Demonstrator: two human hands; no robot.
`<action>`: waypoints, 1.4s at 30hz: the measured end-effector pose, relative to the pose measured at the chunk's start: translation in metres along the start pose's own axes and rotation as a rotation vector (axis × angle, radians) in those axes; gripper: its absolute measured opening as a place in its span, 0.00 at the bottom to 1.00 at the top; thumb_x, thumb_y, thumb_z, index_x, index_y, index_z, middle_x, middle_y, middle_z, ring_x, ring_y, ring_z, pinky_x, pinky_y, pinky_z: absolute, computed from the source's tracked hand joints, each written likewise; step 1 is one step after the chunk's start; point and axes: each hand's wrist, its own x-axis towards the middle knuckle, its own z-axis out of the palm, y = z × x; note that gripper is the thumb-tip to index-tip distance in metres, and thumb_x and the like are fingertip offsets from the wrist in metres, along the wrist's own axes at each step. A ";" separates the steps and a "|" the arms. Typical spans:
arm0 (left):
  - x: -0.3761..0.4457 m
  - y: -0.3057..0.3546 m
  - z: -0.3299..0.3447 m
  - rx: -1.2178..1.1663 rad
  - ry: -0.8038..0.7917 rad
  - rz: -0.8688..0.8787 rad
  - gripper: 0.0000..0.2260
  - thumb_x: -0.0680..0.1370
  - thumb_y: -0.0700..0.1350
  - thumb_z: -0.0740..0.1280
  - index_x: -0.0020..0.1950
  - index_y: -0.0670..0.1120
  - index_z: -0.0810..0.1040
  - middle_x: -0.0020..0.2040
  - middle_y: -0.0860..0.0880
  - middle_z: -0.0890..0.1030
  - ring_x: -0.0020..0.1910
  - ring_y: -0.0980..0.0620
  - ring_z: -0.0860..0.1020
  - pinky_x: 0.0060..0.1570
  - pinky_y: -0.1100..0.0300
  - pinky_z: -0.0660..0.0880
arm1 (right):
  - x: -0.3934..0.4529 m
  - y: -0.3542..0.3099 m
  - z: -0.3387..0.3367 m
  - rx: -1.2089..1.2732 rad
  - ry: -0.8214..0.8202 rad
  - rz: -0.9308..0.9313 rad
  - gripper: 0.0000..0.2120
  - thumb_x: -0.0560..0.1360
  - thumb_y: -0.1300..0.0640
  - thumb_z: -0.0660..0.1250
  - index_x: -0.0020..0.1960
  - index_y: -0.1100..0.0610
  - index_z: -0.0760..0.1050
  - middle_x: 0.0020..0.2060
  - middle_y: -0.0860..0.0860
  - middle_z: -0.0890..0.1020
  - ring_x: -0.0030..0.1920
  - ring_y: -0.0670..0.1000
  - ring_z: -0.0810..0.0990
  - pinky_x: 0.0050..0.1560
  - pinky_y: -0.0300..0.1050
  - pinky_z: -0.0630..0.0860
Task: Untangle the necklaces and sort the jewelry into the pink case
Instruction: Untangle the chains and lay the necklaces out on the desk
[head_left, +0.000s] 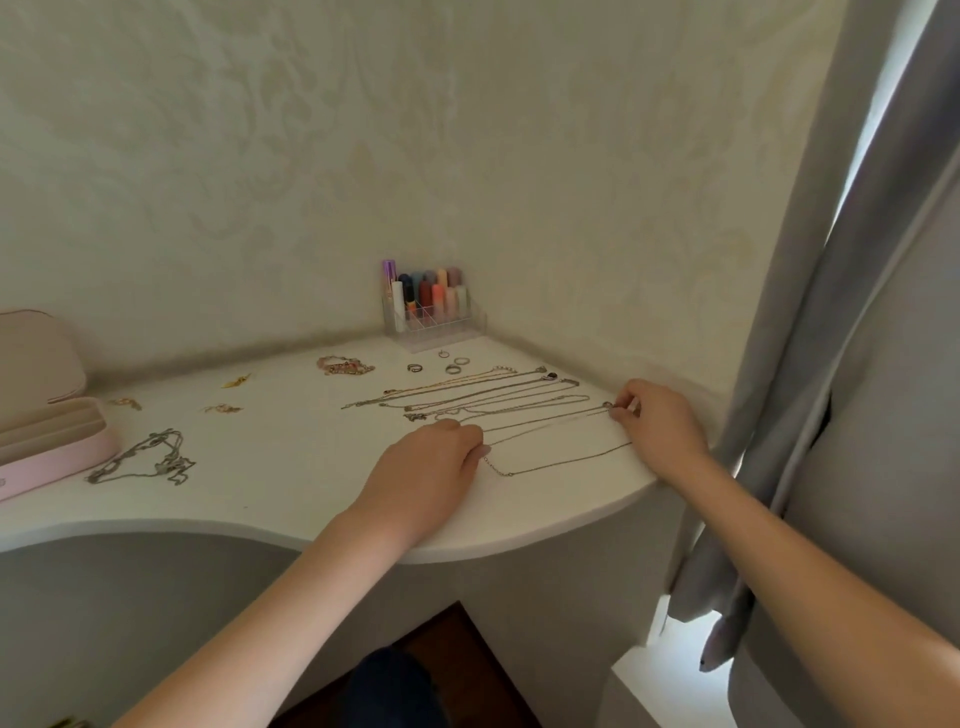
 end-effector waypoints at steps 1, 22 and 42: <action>0.000 0.000 0.002 0.009 0.011 -0.008 0.14 0.82 0.49 0.54 0.45 0.45 0.74 0.43 0.50 0.73 0.44 0.49 0.74 0.43 0.55 0.71 | 0.001 0.000 -0.001 -0.072 0.004 -0.007 0.03 0.75 0.57 0.66 0.44 0.56 0.77 0.37 0.52 0.78 0.43 0.58 0.77 0.40 0.47 0.71; -0.001 -0.009 0.005 -0.119 0.116 -0.143 0.08 0.76 0.41 0.63 0.45 0.46 0.82 0.42 0.50 0.78 0.41 0.53 0.75 0.41 0.62 0.70 | -0.003 -0.015 -0.017 -0.586 0.018 -0.095 0.17 0.75 0.71 0.55 0.60 0.59 0.70 0.53 0.59 0.77 0.52 0.61 0.77 0.46 0.48 0.73; -0.011 -0.003 0.003 0.037 -0.564 0.189 0.29 0.77 0.64 0.41 0.75 0.57 0.36 0.74 0.61 0.35 0.72 0.64 0.34 0.71 0.60 0.32 | -0.018 -0.006 -0.012 -0.384 -0.517 -0.165 0.28 0.81 0.43 0.44 0.77 0.55 0.52 0.77 0.51 0.52 0.77 0.50 0.51 0.75 0.51 0.50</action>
